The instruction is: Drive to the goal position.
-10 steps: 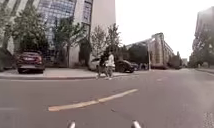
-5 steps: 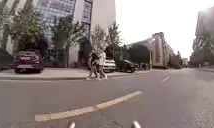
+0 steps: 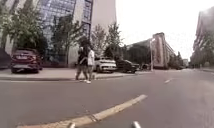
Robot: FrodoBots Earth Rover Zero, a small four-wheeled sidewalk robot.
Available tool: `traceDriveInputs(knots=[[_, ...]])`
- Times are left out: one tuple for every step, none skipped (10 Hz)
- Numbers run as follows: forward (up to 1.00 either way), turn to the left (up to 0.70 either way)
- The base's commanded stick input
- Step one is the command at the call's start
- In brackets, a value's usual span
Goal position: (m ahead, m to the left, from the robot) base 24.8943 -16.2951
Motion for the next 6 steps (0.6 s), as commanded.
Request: traceDriveInputs(knots=[[0.70,0.00],[0.70,0.00],[0.70,0.00],[0.70,0.00],[0.70,0.00],[0.70,0.00]])
